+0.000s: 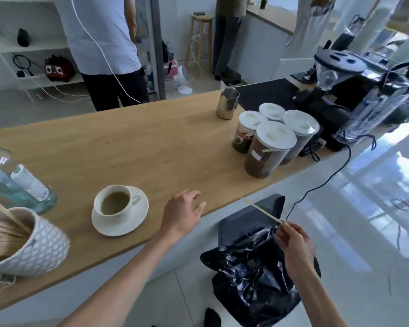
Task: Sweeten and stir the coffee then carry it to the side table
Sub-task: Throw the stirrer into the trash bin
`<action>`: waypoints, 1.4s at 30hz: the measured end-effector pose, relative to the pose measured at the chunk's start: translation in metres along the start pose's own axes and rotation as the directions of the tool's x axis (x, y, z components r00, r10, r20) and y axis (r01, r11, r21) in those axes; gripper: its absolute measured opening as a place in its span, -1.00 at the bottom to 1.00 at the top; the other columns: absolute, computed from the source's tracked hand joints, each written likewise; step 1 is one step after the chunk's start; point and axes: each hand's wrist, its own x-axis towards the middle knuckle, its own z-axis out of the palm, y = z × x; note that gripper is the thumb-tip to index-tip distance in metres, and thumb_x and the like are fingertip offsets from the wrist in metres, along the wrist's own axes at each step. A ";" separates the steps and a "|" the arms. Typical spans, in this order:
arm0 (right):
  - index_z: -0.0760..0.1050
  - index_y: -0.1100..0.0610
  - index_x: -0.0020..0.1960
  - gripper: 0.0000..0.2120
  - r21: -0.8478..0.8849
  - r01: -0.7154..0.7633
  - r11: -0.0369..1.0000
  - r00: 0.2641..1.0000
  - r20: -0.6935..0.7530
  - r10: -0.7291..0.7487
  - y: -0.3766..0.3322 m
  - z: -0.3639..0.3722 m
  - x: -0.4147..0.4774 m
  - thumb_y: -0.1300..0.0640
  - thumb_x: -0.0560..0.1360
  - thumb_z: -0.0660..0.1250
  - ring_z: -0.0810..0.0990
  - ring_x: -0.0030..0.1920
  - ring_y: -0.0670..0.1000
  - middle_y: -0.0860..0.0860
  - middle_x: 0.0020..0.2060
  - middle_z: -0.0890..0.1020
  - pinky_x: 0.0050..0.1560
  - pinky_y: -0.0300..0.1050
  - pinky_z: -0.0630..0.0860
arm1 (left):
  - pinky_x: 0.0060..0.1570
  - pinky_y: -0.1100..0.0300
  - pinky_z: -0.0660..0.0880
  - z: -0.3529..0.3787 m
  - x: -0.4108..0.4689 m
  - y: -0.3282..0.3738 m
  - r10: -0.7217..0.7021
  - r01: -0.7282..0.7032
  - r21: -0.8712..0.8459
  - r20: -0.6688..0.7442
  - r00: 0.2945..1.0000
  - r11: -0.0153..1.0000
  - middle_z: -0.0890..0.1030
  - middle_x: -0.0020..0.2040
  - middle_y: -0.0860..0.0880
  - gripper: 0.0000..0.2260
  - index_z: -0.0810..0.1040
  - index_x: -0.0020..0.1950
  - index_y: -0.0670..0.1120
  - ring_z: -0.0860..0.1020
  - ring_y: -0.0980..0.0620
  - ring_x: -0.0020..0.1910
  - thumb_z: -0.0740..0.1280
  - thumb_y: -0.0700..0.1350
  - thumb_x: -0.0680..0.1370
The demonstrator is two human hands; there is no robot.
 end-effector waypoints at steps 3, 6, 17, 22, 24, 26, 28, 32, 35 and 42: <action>0.57 0.24 -0.05 -0.94 -0.038 -0.103 0.994 0.988 -0.122 0.097 0.030 -0.041 0.012 0.34 0.56 0.33 0.56 -0.33 0.02 0.13 -0.29 0.59 -0.27 -0.16 0.58 | 0.26 0.04 0.52 0.038 0.009 0.018 -0.014 0.001 0.096 0.137 0.990 0.995 0.62 0.34 -0.07 -0.63 0.58 0.40 -0.11 0.56 -0.11 0.33 0.37 -0.01 0.62; 0.57 0.31 -0.01 -0.93 -0.076 -0.191 0.979 0.963 -0.205 0.172 0.059 -0.075 0.027 0.38 0.53 0.32 0.50 -0.38 0.02 0.16 -0.31 0.56 -0.41 -0.23 0.56 | 0.43 0.05 0.35 0.067 0.017 0.031 0.005 -0.040 0.170 0.203 0.979 0.985 0.52 0.44 -0.11 -0.58 0.51 0.47 -0.15 0.42 -0.12 0.46 0.35 -0.06 0.63; 0.56 0.25 -0.21 -0.88 -0.234 -0.457 0.858 0.830 -0.459 0.317 0.127 -0.131 0.085 0.39 0.38 0.27 0.40 -0.55 0.04 0.09 -0.47 0.50 -0.55 -0.23 0.43 | 0.57 -0.13 0.25 0.132 0.027 0.031 0.003 -0.067 0.310 0.202 0.979 0.948 0.41 0.50 -0.25 -0.46 0.46 0.47 -0.24 0.27 -0.27 0.57 0.48 -0.09 0.53; 0.63 0.21 -0.08 -0.86 -0.295 -0.464 0.836 0.823 -0.492 0.283 0.131 -0.125 0.119 0.29 0.38 0.36 0.62 -0.42 0.07 0.18 -0.19 0.69 -0.21 -0.07 0.66 | 0.60 -0.10 0.18 0.137 0.025 0.027 -0.011 -0.061 0.314 0.223 0.975 0.948 0.32 0.58 -0.23 -0.40 0.38 0.53 -0.24 0.18 -0.26 0.62 0.46 -0.07 0.55; 0.65 0.20 0.02 -0.80 -0.341 -0.442 0.830 0.847 -0.464 0.260 0.135 -0.125 0.132 0.17 0.42 0.44 0.66 -0.36 0.07 0.21 -0.07 0.71 -0.17 -0.04 0.69 | 0.63 -0.07 0.11 0.137 0.025 0.026 -0.016 -0.057 0.304 0.234 0.972 0.951 0.25 0.62 -0.21 -0.37 0.33 0.58 -0.22 0.11 -0.23 0.65 0.43 -0.05 0.58; 0.63 0.17 0.13 -0.69 -0.391 -0.430 0.814 0.867 -0.431 0.251 0.137 -0.125 0.140 0.10 0.42 0.48 0.69 -0.33 0.06 0.20 -0.03 0.71 -0.05 0.05 0.70 | 0.65 -0.05 0.05 0.137 0.024 0.024 -0.020 -0.055 0.302 0.240 0.971 0.952 0.19 0.65 -0.20 -0.35 0.28 0.61 -0.20 0.05 -0.21 0.67 0.42 -0.04 0.59; 0.64 0.15 0.11 -0.72 -0.415 -0.401 0.817 0.887 -0.399 0.233 0.135 -0.125 0.140 0.07 0.43 0.48 0.70 -0.32 0.05 0.16 -0.08 0.71 0.03 0.10 0.69 | 0.65 -0.02 0.00 0.137 0.024 0.023 -0.020 -0.056 0.298 0.247 0.969 0.953 0.15 0.67 -0.18 -0.33 0.24 0.63 -0.19 0.01 -0.18 0.68 0.40 -0.02 0.61; 0.67 0.13 0.02 -0.83 -0.422 -0.327 0.845 0.926 -0.324 0.196 0.117 -0.118 0.127 0.08 0.47 0.45 0.68 -0.29 0.04 0.08 -0.22 0.71 0.05 0.08 0.68 | 0.65 0.01 -0.03 0.134 0.025 0.025 -0.014 -0.066 0.290 0.267 0.963 0.955 0.12 0.68 -0.16 -0.32 0.21 0.64 -0.19 -0.01 -0.16 0.68 0.39 -0.03 0.61; 0.66 0.10 0.01 -0.89 -0.458 -0.212 0.863 0.968 -0.220 0.121 0.094 -0.105 0.118 0.12 0.52 0.41 0.71 -0.21 -0.01 0.05 -0.18 0.72 0.03 0.04 0.68 | 0.65 0.02 -0.02 0.127 0.027 0.029 -0.028 -0.064 0.293 0.300 0.953 0.954 0.11 0.68 -0.14 -0.34 0.19 0.65 -0.18 -0.01 -0.14 0.68 0.38 -0.04 0.62; 0.66 0.05 -0.05 -0.93 -0.612 0.174 0.771 0.954 0.299 0.021 0.031 -0.033 0.090 0.12 0.51 0.40 0.72 -0.16 0.03 0.03 -0.20 0.74 -0.13 -0.11 0.68 | 0.28 0.02 0.45 0.098 0.042 0.048 -0.162 0.027 0.311 0.415 0.895 0.950 0.50 0.43 -0.19 -0.70 0.55 0.24 -0.23 0.43 -0.15 0.44 0.34 -0.07 0.59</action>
